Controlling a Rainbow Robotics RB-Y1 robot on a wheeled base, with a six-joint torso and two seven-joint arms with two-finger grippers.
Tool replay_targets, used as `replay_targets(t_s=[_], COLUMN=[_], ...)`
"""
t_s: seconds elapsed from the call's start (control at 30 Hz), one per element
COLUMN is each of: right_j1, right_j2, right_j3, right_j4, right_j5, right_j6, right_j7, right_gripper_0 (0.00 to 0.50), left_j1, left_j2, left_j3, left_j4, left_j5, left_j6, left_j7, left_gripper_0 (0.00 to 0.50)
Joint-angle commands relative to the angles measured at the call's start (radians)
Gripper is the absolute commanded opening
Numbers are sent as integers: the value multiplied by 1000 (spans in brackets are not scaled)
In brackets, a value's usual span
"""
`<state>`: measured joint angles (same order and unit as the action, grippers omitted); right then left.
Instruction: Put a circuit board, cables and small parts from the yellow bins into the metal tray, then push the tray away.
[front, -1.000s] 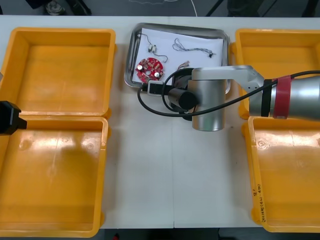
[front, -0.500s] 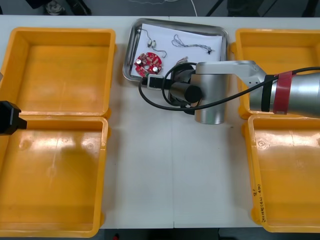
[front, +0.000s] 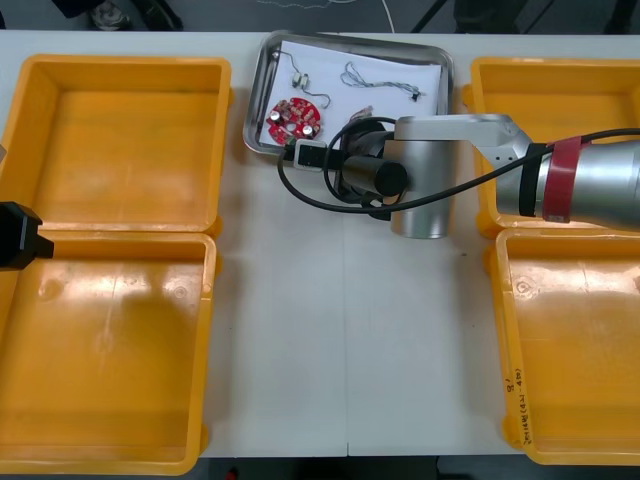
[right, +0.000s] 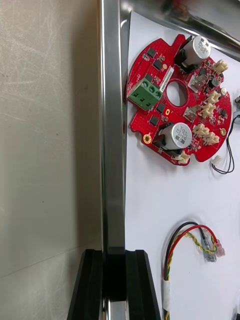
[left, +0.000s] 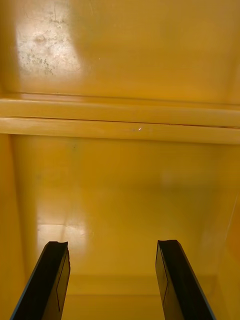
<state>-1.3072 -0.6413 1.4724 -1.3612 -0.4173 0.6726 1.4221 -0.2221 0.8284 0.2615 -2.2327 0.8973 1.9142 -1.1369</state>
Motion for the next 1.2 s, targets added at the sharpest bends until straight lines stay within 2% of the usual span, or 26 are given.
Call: replay_targets(t_s=[0.03,0.23,0.27,0.33,0.37,0.4,0.43,0.47,0.6,0.77,0.87,1.07,1.2], right_j1=[-46,-44,-44,-44,-44,-44,-46,-46,-47,-46,-46,-46,-46], right_j2=[14,14,14,14,15,15,15,14,14,14,14,14,14], right_j3=[55,57,55,55,55,55,54,52,29,-3,-34,-98,-113], right_j4=[19,19,19,19,19,19,19,19,17,-3,-35,-114,-162], right_j5=[-6,-8,-8,-8,-9,-9,-12,-17,-74,-104,-104,-175,-176], right_j6=[-7,-7,-7,-7,-7,-7,-7,-7,-2,18,78,211,271], right_j7=[35,43,43,38,38,38,37,37,46,58,66,86,89], right_gripper_0=[0,9,225,306,381,381,449,488,500,500,500,500,500], left_j1=[12,12,12,12,12,12,12,12,12,12,12,12,12], left_j2=[43,43,43,43,43,43,43,43,43,43,43,43,43], left_j3=[30,30,30,30,30,30,30,30,30,30,30,30,30], left_j4=[-30,-30,-30,-30,-30,-30,-30,-30,-30,-30,-30,-30,-30], left_j5=[6,6,6,6,6,6,6,6,6,6,6,6,6], left_j6=[6,6,6,6,6,6,6,6,6,6,6,6,6], left_j7=[-80,-80,-80,-80,-80,-80,-80,-80,-80,-80,-80,-80,-80], left_gripper_0=[500,500,500,500,500,500,500,500,500,500,500,500,500])
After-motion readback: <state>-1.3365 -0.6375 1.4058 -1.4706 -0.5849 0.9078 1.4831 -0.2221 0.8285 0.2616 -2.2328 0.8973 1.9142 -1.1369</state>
